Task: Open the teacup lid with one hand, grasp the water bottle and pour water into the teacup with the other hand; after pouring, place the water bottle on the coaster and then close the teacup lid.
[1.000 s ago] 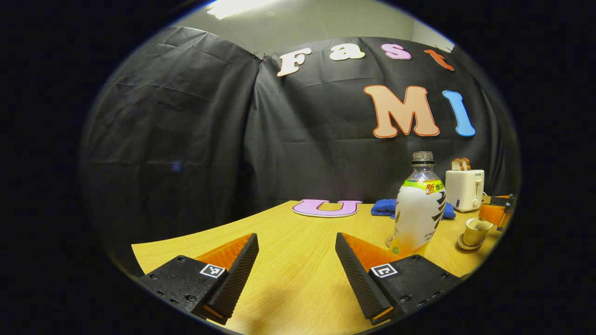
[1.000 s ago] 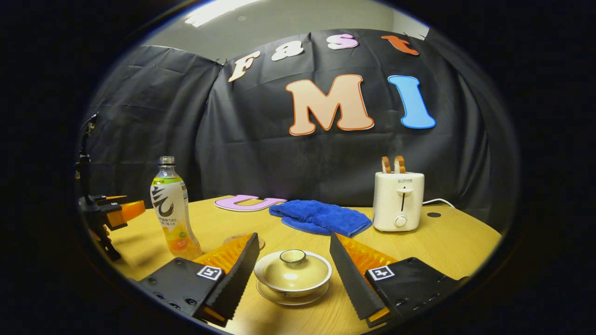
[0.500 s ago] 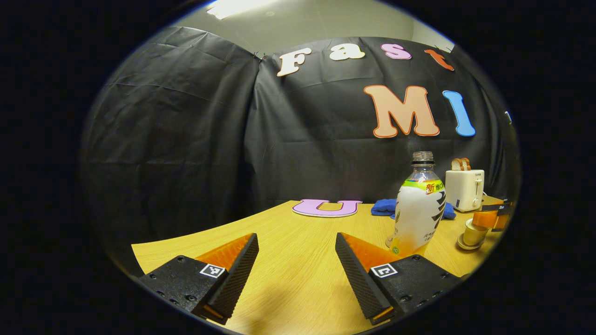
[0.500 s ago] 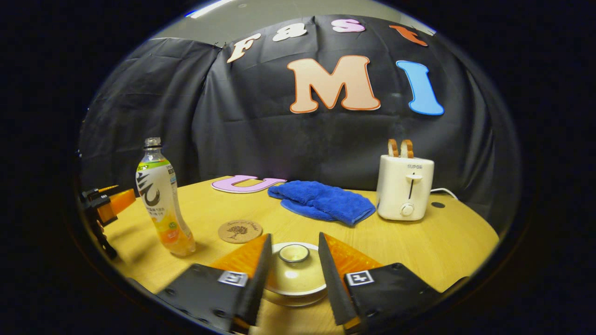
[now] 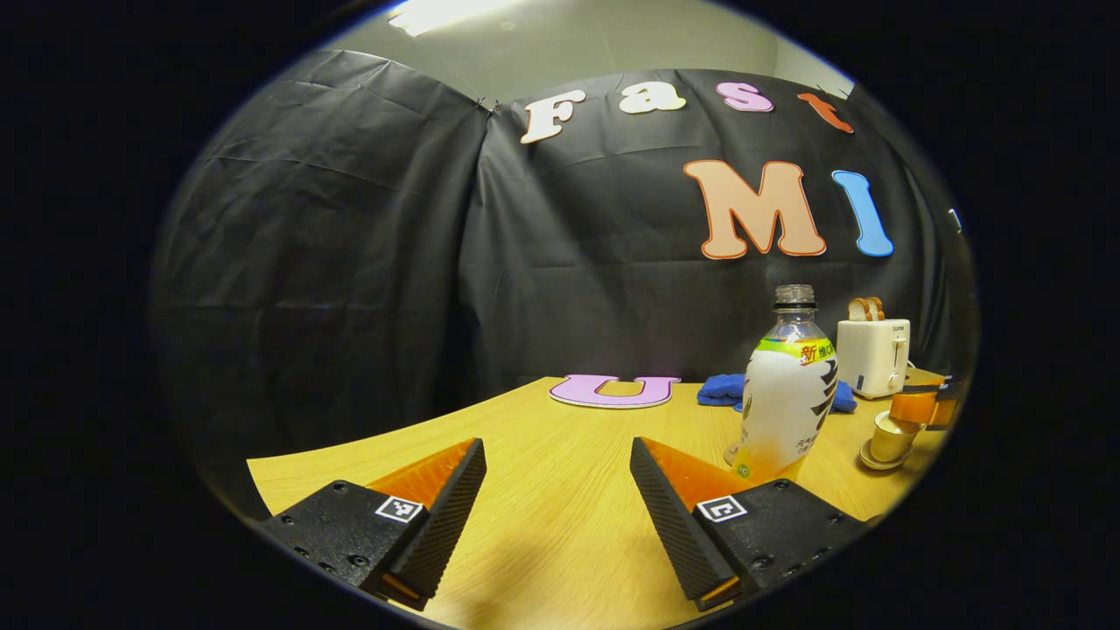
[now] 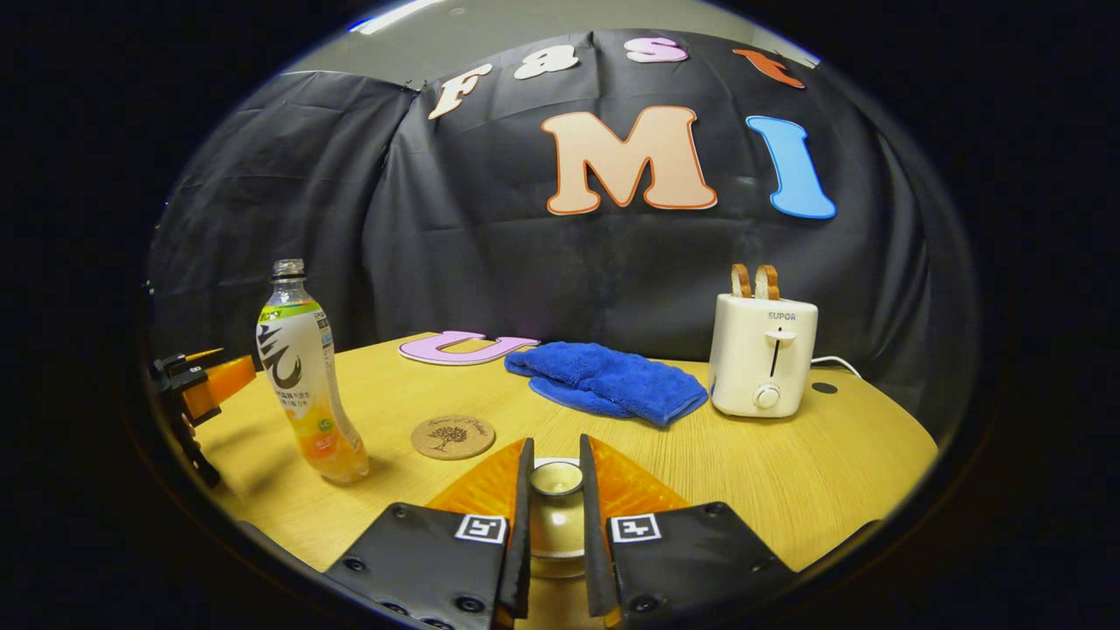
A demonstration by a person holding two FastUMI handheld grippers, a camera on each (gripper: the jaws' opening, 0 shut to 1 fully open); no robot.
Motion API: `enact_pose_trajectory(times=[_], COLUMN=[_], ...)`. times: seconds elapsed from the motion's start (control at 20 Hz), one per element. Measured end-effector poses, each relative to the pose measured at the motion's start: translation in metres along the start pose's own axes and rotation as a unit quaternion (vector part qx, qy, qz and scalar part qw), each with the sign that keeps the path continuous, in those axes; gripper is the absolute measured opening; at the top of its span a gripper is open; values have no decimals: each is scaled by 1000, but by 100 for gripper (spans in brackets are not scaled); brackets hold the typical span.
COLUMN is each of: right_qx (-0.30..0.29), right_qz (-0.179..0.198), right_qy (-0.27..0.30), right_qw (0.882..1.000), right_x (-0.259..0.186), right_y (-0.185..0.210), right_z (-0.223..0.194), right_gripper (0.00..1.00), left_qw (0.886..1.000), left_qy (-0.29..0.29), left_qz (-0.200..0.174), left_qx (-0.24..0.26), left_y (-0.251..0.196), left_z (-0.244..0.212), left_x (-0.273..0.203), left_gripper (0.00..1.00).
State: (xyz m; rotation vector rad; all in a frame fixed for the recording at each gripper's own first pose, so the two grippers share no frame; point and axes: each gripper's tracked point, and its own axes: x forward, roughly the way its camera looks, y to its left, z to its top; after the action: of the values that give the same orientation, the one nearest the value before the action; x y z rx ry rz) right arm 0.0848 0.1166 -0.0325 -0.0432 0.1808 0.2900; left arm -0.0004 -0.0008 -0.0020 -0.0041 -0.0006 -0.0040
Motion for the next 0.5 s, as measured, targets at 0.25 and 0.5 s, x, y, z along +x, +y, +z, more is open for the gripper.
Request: enact_pose_trajectory(times=[0.25, 0.5], right_qx=[5, 6], right_qz=[-7, 9], right_qy=[-12, -54], right_qw=[1000, 998], right_x=[-2, -12], right_y=[-3, 2], right_z=[4, 16], right_gripper=[30, 29], left_qw=[1000, 1000], left_qy=[0, -1], left_qz=[-1, -2], left_qx=[0, -1], left_y=[0, -1], left_z=[0, 0], left_x=[0, 0], left_gripper=[97, 97])
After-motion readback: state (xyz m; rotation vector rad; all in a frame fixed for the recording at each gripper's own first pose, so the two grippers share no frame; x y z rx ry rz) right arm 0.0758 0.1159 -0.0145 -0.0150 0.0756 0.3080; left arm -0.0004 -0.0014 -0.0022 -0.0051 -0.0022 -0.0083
